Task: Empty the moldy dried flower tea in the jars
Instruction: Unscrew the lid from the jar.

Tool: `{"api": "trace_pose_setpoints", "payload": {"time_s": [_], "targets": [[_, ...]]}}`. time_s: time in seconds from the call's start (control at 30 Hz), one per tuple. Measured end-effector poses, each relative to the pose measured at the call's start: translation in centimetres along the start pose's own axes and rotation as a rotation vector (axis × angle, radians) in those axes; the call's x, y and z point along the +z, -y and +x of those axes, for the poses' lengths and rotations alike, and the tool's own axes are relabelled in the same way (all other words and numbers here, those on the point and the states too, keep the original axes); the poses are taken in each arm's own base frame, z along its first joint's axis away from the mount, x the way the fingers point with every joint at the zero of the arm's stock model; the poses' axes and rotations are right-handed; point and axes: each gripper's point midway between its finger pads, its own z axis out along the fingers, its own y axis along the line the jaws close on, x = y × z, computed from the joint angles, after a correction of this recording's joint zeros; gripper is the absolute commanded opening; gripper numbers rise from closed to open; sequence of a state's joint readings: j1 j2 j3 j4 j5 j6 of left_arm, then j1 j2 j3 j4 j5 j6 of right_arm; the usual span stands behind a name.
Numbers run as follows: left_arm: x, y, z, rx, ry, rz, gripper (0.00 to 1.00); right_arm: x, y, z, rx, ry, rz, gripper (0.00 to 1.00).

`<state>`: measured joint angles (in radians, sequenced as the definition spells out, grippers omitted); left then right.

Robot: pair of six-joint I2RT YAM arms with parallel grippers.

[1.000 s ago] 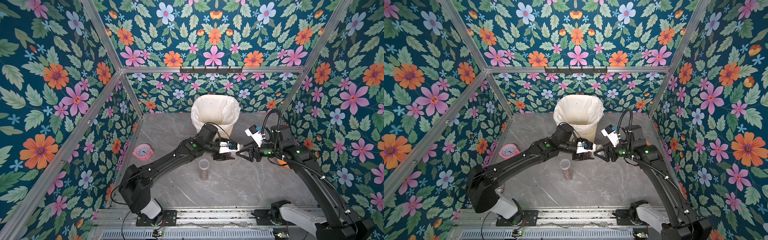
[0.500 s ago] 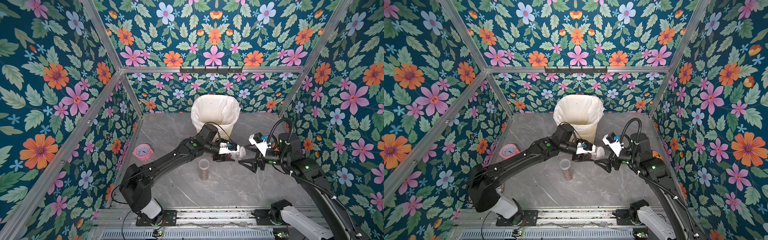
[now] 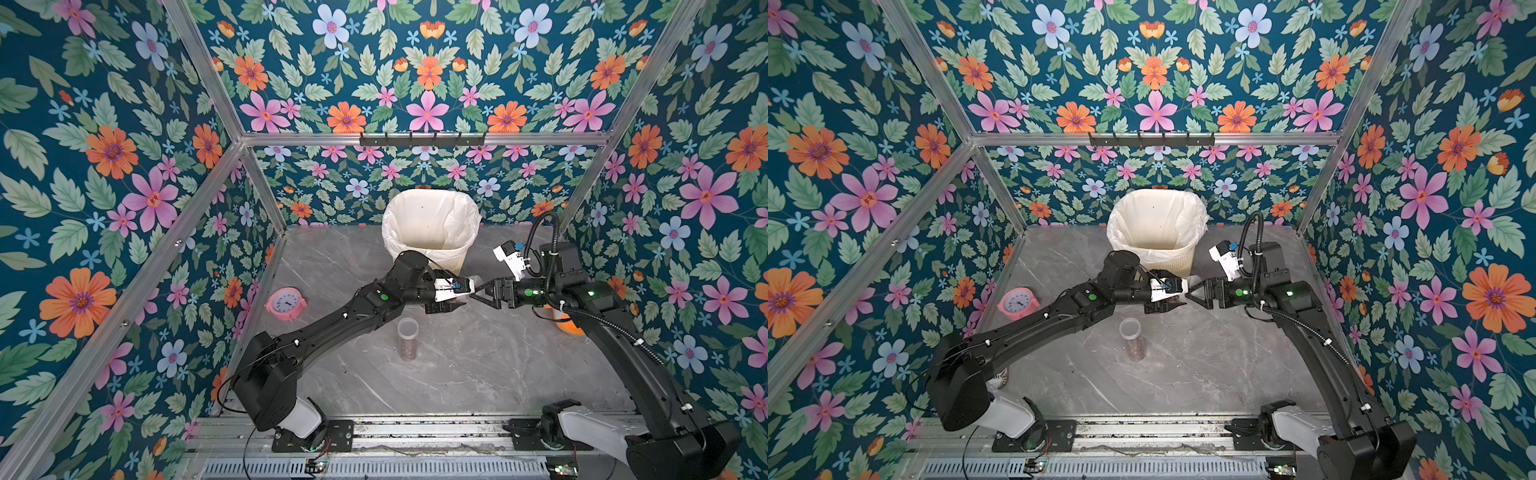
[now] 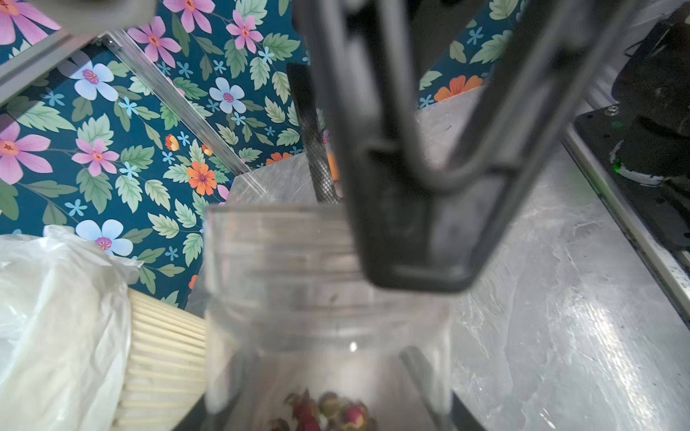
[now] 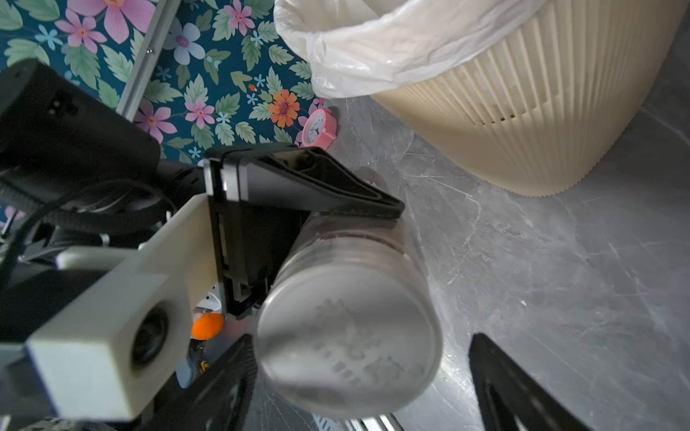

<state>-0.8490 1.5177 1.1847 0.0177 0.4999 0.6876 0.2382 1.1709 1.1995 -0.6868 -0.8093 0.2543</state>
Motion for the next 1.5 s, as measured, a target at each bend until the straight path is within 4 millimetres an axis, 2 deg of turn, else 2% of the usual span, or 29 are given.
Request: {"api": "trace_pose_setpoints", "payload": {"time_s": [0.17, 0.43, 0.63, 0.73, 0.97, 1.07, 1.13, 1.3, 1.43, 1.5], "targets": [[0.0, 0.0, 0.1, 0.002, -0.008, -0.01, 0.47, 0.4, -0.2, -0.7, 0.037, -0.011, -0.019, 0.76], [0.4, -0.4, -0.2, 0.025, -0.013, -0.011, 0.47, 0.2, -0.4, -0.9, 0.029, -0.031, -0.021, 0.54], [0.4, 0.6, -0.7, 0.008, -0.014, 0.071, 0.47, -0.7, -0.9, 0.5, -0.102, -0.043, -0.015, 0.41], [0.4, 1.4, -1.2, -0.001, -0.002, 0.13, 0.47, -1.3, -1.2, 1.3, -0.221, -0.031, -0.016, 0.4], [0.0, 4.7, -1.7, -0.039, 0.022, 0.321, 0.47, -2.0, -2.4, 4.8, -0.658, 0.049, -0.042, 0.46], [-0.3, 5.6, -1.9, -0.044, 0.035, 0.375, 0.47, -2.2, -2.9, 5.8, -0.845, 0.085, -0.048, 0.6], [-0.4, 5.9, -1.9, -0.043, 0.041, 0.391, 0.47, -2.2, -3.2, 6.0, -0.893, 0.094, -0.048, 0.74], [-0.1, 5.2, -1.8, -0.029, 0.04, 0.343, 0.46, -2.2, -3.6, 5.4, -0.838, 0.096, -0.062, 0.94], [0.4, 4.2, -1.4, -0.02, 0.033, 0.273, 0.46, -2.1, -3.4, 4.1, -0.697, 0.091, -0.049, 0.95], [0.6, 3.6, -0.9, -0.025, 0.018, 0.233, 0.46, -2.0, -2.8, 3.2, -0.594, 0.087, -0.036, 0.92]]}}
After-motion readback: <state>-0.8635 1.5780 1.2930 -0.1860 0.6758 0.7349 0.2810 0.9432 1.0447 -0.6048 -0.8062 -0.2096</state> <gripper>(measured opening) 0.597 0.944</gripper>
